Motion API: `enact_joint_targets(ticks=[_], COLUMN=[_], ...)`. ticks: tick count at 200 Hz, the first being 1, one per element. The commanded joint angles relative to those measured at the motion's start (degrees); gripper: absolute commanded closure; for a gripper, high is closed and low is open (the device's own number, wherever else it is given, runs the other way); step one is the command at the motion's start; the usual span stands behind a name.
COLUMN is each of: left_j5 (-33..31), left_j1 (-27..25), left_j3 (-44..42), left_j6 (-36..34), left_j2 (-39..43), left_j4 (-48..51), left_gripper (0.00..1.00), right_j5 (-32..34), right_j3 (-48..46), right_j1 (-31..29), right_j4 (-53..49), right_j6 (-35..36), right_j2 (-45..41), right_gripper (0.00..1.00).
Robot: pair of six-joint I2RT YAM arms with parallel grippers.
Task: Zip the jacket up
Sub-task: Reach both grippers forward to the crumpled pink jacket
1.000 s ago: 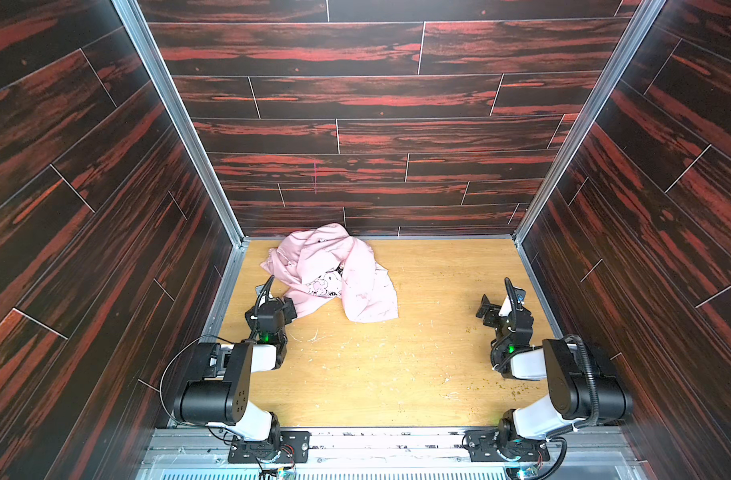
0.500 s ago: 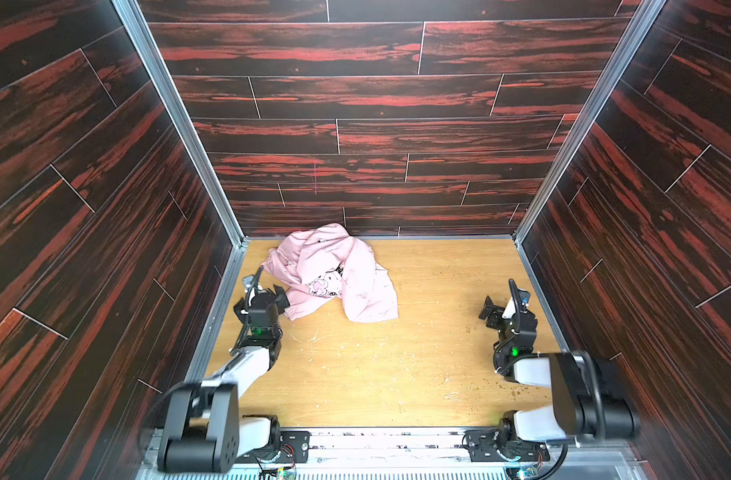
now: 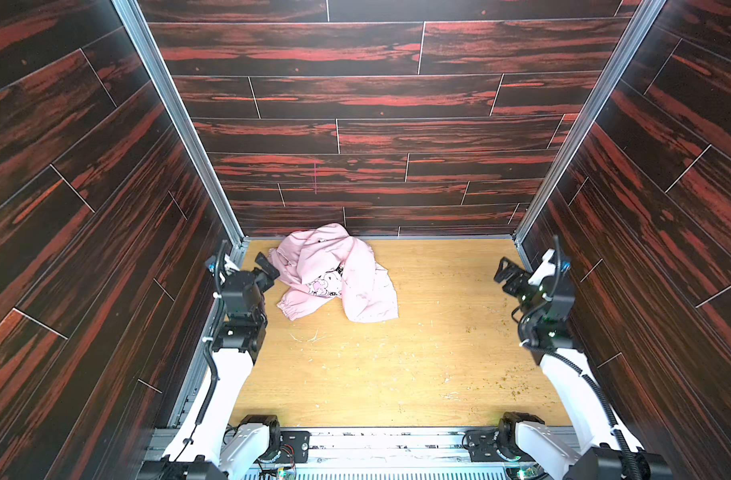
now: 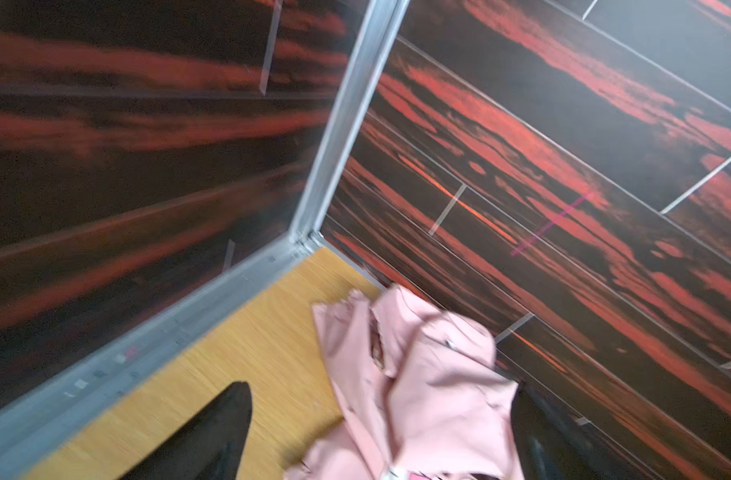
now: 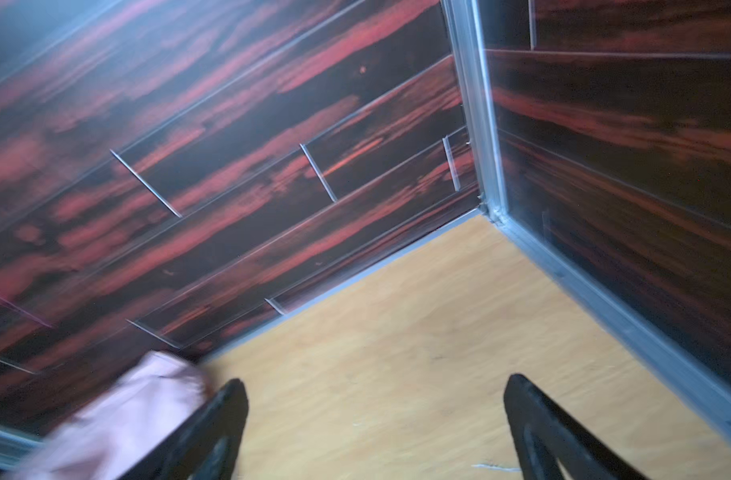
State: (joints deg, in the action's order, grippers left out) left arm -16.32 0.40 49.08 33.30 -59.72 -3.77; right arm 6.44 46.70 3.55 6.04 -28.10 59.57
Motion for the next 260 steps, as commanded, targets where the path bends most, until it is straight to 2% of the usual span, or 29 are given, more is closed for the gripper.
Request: enact_joint_targets(ticks=[1, 8, 21, 36, 60, 64, 68, 80, 102, 138, 175, 218, 224, 232, 238, 245, 251, 260], left_j5=[12.33, 15.08, 17.56, 19.42, 21.82, 23.09, 24.16, 28.04, 30.83, 32.93, 36.90, 37.12, 37.24, 37.75, 38.33, 39.07, 39.25, 39.21], left_j1=[0.21, 0.21, 0.21, 0.21, 0.21, 0.17, -0.07, -0.78, -3.71, -10.64, -16.77, -19.64, -19.80, -19.89, -19.91, -19.85, -19.82, -19.83], left_j3=[7.43, 10.78, 16.39, 19.90, 24.75, 25.92, 26.93, 30.05, 32.26, 31.43, 32.90, 37.03, 37.44, 38.25, 38.74, 39.51, 40.29, 40.91], left_j6=[6.29, 6.30, 6.49, 8.61, 10.51, 10.06, 9.86, 9.38, 8.68, 9.18, 7.57, 6.42, 6.60, 6.66, 6.64, 6.49, 6.22, 5.87], left_j2=[-8.37, -11.60, -17.16, -22.03, -28.41, -29.35, -30.37, -33.27, -36.85, -39.86, -47.70, -56.40, -57.30, -58.29, -58.81, -59.01, -58.77, -57.68], left_j4=[8.67, 11.70, 18.51, 23.80, 29.41, 30.38, 30.98, 34.33, 34.60, 30.69, 29.70, 30.16, 30.18, 30.15, 30.20, 30.66, 31.32, 32.09], left_gripper=[0.07, 0.13, 0.21, 0.22, 0.23, 0.16, 0.04, 0.02, 0.02, 0.02, 0.02, 0.03, 0.07, 0.19, 0.38, 0.55, 0.68, 0.81], right_j5=[-14.04, -17.14, -21.45, -22.87, -21.07, -20.93, -20.59, -17.93, -14.21, -14.43, -15.98, -17.27, -17.25, -17.30, -17.38, -17.63, -18.05, -18.59], right_j3=[9.57, 12.34, 15.49, 19.60, 27.30, 28.32, 29.19, 31.61, 34.58, 39.02, 41.16, 43.98, 44.48, 44.70, 44.62, 44.62, 44.60, 44.86], right_j1=[1.69, 1.56, 1.33, 0.03, -4.68, -5.76, -6.93, -11.50, -20.56, -28.74, -29.57, -29.31, -29.15, -28.96, -28.74, -28.53, -28.31, -28.08], right_j4=[-16.34, -17.34, -16.53, -18.41, -25.73, -26.74, -27.63, -30.35, -32.45, -32.45, -32.32, -34.65, -35.14, -35.40, -35.40, -35.40, -35.45, -35.45], right_j6=[-5.62, -6.02, -6.44, -6.25, -6.34, -6.59, -6.77, -6.60, -5.91, -6.10, -9.52, -9.99, -9.80, -9.70, -9.67, -9.63, -9.72, -9.74], right_j2=[7.31, 9.49, 11.89, 14.26, 19.00, 19.84, 20.57, 22.93, 28.78, 39.44, 47.81, 52.88, 53.16, 53.19, 53.16, 53.16, 53.23, 53.37], right_gripper=[0.22, 0.27, 0.28, 0.22, 0.18, 0.18, 0.18, 0.18, 0.18, 0.19, 0.19, 0.19, 0.19, 0.19, 0.19, 0.19, 0.19, 0.19])
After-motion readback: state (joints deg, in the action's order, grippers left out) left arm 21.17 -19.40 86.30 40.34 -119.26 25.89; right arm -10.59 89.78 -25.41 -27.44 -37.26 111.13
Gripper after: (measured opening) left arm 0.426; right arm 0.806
